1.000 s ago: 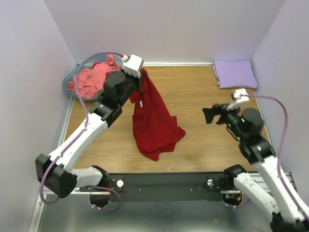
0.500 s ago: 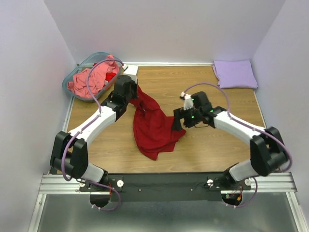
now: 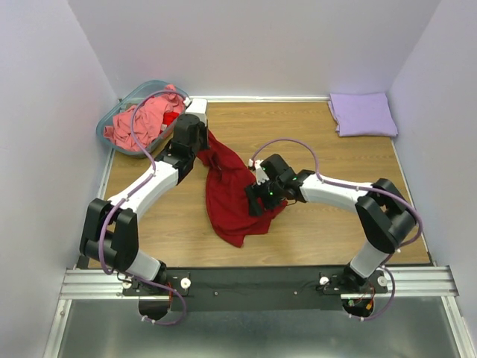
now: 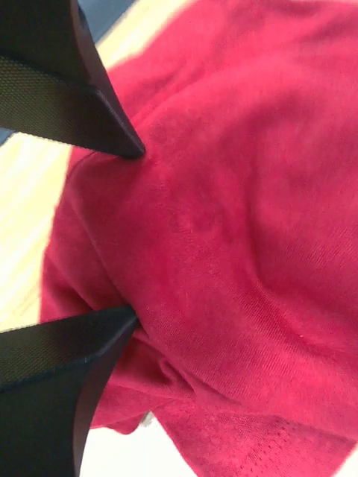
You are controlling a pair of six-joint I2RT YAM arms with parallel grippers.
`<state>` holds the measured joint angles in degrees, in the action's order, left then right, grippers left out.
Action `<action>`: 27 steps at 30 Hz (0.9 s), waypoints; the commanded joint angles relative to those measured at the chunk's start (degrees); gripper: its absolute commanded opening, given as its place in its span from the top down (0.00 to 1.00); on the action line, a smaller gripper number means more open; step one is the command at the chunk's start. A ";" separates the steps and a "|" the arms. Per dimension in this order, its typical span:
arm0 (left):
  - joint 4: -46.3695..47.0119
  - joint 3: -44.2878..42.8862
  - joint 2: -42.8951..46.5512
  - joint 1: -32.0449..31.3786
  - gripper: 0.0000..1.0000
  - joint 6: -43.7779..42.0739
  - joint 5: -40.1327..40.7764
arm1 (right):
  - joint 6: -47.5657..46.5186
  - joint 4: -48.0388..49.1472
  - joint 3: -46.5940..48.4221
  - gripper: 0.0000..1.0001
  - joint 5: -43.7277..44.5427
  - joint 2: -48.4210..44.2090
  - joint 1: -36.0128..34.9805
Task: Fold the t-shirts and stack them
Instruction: Flatten the tshirt out
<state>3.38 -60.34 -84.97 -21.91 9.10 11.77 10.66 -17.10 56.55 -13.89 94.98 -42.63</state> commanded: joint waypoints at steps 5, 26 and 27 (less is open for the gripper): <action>1.81 -1.36 0.94 0.38 1.00 0.39 0.45 | 0.24 1.37 -0.48 0.51 7.11 1.09 -0.17; -0.12 -41.07 -2.56 -6.12 1.00 -0.23 -13.94 | -11.78 -27.36 27.90 1.00 26.82 -33.09 0.62; -0.12 -42.92 -3.96 -6.82 1.00 -0.31 -15.19 | -12.32 -28.76 29.47 0.99 25.85 -33.37 0.71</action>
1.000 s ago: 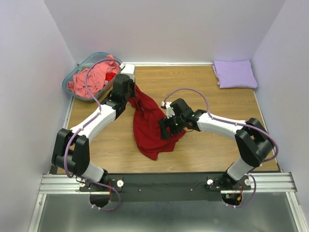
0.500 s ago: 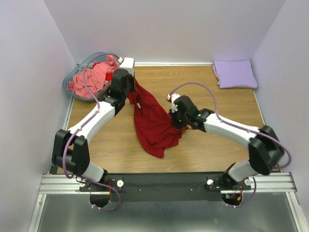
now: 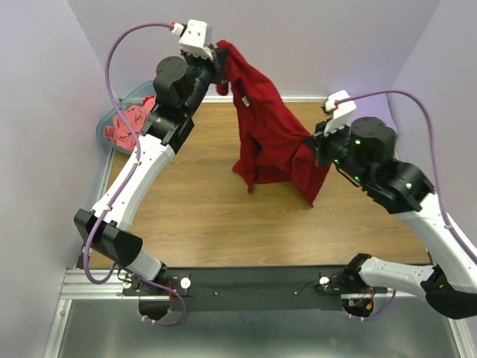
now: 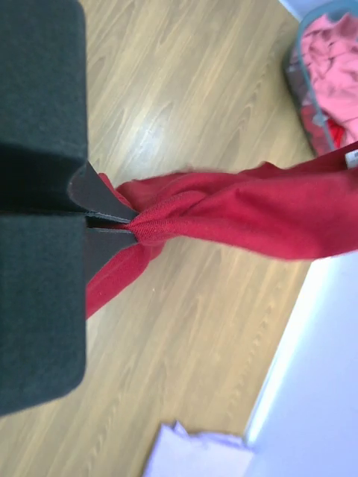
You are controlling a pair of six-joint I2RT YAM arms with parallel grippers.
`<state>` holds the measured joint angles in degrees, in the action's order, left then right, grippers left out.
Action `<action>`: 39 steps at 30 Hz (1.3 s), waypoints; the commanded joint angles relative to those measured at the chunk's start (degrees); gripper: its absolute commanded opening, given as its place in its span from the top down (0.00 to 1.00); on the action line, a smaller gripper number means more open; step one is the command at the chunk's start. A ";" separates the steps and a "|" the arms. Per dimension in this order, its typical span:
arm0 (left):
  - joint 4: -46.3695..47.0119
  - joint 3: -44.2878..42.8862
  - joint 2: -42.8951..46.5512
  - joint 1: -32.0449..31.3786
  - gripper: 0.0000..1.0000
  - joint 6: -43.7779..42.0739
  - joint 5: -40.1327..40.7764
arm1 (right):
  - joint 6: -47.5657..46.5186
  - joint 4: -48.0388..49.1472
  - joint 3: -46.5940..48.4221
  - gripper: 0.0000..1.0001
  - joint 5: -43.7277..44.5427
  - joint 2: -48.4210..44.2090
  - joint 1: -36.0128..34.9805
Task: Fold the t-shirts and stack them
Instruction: Flatten the tshirt out
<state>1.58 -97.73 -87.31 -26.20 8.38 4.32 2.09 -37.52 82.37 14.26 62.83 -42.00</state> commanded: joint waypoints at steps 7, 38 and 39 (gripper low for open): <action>6.40 -3.03 0.28 -4.48 1.00 -0.37 -8.20 | -4.46 -9.33 4.65 0.99 -25.56 1.67 -0.01; -5.18 40.94 18.39 7.65 0.30 7.69 6.59 | 11.36 14.57 -24.18 0.74 -24.28 29.36 9.21; -5.80 42.61 19.62 7.74 0.32 8.22 6.15 | 11.53 15.71 -24.27 0.75 -24.28 29.89 9.65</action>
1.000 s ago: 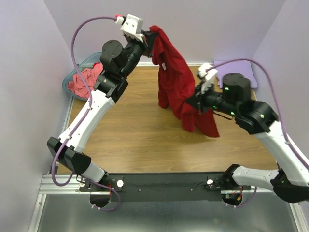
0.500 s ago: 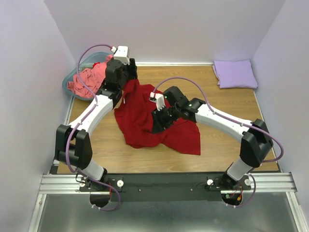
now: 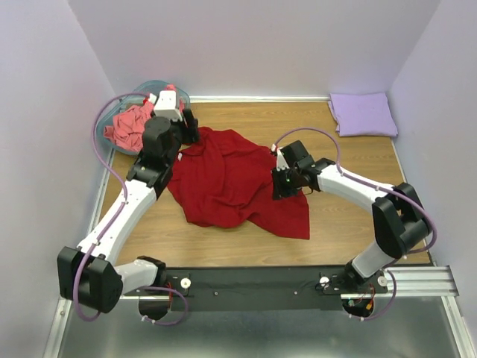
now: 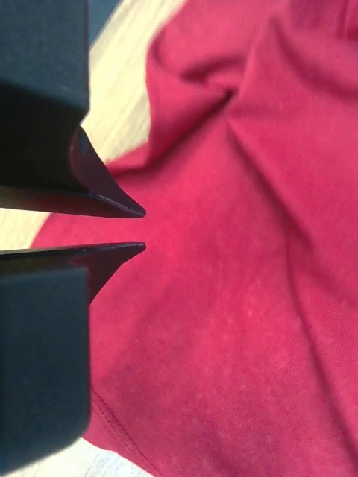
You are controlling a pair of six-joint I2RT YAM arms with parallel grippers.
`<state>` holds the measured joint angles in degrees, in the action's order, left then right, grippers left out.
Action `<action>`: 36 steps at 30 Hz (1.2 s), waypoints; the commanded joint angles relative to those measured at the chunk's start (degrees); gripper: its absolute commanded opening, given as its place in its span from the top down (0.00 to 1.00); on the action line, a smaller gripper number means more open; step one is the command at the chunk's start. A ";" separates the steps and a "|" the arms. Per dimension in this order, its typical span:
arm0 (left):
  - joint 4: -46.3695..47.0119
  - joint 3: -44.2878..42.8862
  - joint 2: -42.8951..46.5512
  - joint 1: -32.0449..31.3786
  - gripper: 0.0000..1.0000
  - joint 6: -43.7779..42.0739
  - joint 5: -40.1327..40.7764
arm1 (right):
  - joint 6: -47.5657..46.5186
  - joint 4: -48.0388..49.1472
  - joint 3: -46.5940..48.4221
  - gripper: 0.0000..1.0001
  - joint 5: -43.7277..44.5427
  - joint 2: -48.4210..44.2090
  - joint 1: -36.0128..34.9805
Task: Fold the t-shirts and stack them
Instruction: Flatten the tshirt out
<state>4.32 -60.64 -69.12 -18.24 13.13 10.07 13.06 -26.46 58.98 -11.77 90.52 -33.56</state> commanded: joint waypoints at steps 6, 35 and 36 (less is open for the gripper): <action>-12.75 15.89 1.45 -0.22 0.43 6.38 0.05 | 0.74 7.90 -1.76 0.81 1.93 7.38 4.46; -18.02 22.23 -2.60 0.13 0.44 21.14 9.43 | 6.89 14.33 -10.91 0.48 -6.42 -9.05 15.13; -18.38 22.49 -2.07 0.48 0.45 21.67 9.71 | 6.63 14.33 -10.38 0.47 -5.99 -8.61 13.80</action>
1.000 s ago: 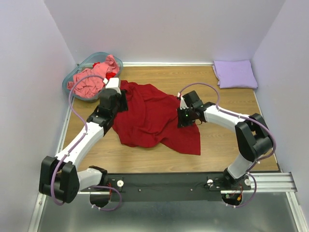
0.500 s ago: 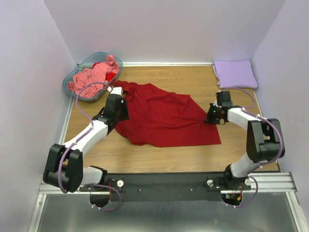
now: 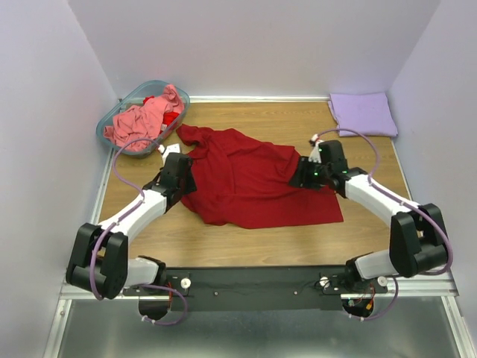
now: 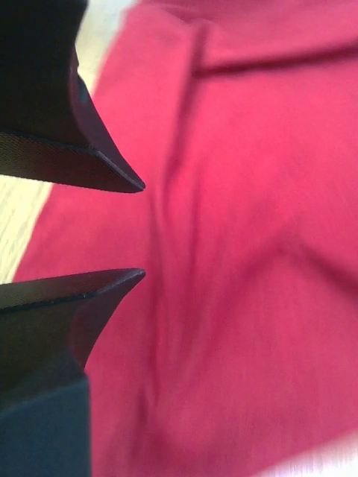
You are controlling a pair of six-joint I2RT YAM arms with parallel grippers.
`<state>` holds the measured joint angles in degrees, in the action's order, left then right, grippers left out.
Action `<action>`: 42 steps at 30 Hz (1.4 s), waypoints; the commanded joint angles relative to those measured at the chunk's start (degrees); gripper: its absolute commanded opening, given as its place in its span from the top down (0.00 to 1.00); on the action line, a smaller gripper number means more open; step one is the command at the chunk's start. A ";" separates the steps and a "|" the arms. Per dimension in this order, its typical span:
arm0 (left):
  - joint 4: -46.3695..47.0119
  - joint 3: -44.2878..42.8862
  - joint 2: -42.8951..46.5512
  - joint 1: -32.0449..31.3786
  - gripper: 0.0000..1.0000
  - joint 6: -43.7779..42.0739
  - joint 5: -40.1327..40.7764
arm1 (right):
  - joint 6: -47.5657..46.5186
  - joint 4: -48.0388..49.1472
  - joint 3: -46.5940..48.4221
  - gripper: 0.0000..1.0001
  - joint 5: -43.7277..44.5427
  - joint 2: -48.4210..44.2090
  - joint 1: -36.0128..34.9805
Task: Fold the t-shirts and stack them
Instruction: Flatten the tshirt out
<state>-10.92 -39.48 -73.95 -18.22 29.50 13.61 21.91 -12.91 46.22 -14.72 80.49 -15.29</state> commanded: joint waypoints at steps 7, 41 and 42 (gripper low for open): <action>-1.83 3.71 -0.13 1.69 0.49 7.59 2.31 | -3.10 1.74 5.46 0.45 -3.29 6.61 -9.23; -13.78 0.99 0.30 1.87 0.61 11.99 4.77 | -7.32 3.94 16.98 0.39 -9.54 20.59 -14.86; -13.52 1.34 -0.13 1.87 0.62 11.90 4.59 | -7.41 3.94 16.98 0.39 -9.62 20.85 -14.86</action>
<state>-23.40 -38.96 -73.54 -16.56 40.34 17.98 15.68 -10.26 62.08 -23.09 100.22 -29.52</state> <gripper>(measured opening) 0.392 0.607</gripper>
